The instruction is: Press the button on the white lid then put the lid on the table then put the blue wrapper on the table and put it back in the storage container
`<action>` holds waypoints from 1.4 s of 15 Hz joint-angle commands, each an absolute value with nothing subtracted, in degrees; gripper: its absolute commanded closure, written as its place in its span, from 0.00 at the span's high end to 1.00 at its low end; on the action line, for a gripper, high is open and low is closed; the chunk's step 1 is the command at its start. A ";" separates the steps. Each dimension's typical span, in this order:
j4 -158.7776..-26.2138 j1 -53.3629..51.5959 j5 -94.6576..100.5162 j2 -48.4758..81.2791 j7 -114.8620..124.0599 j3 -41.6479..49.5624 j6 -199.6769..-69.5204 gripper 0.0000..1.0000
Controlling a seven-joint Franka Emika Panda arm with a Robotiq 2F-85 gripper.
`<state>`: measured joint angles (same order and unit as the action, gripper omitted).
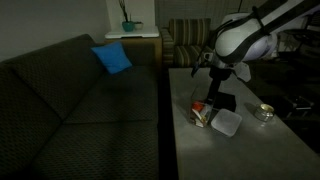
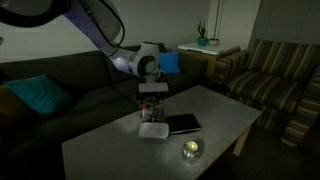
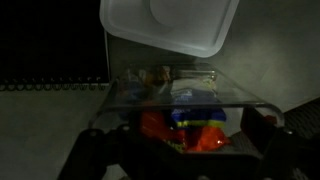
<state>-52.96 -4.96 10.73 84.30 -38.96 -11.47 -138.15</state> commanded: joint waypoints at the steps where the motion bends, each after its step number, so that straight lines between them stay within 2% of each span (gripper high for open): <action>1: -53.09 -4.68 9.46 84.30 -42.36 -11.06 -138.42 1.00; 3: -53.44 -4.53 9.24 84.32 -43.42 -11.26 -138.76 0.88; 4: -53.53 -4.45 9.07 84.33 -43.85 -11.38 -138.77 0.71; 7: -53.82 -4.32 8.55 84.39 -44.99 -11.58 -139.10 0.55; 14: -54.27 -4.30 7.13 84.45 -46.49 -11.72 -139.65 0.05; 16: -54.22 -4.45 6.87 84.46 -46.55 -11.68 -139.55 0.00; 21: -53.83 -4.97 6.75 84.47 -45.85 -11.32 -139.25 0.00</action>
<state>-53.39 -4.97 7.87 84.47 -44.55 -11.41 -138.40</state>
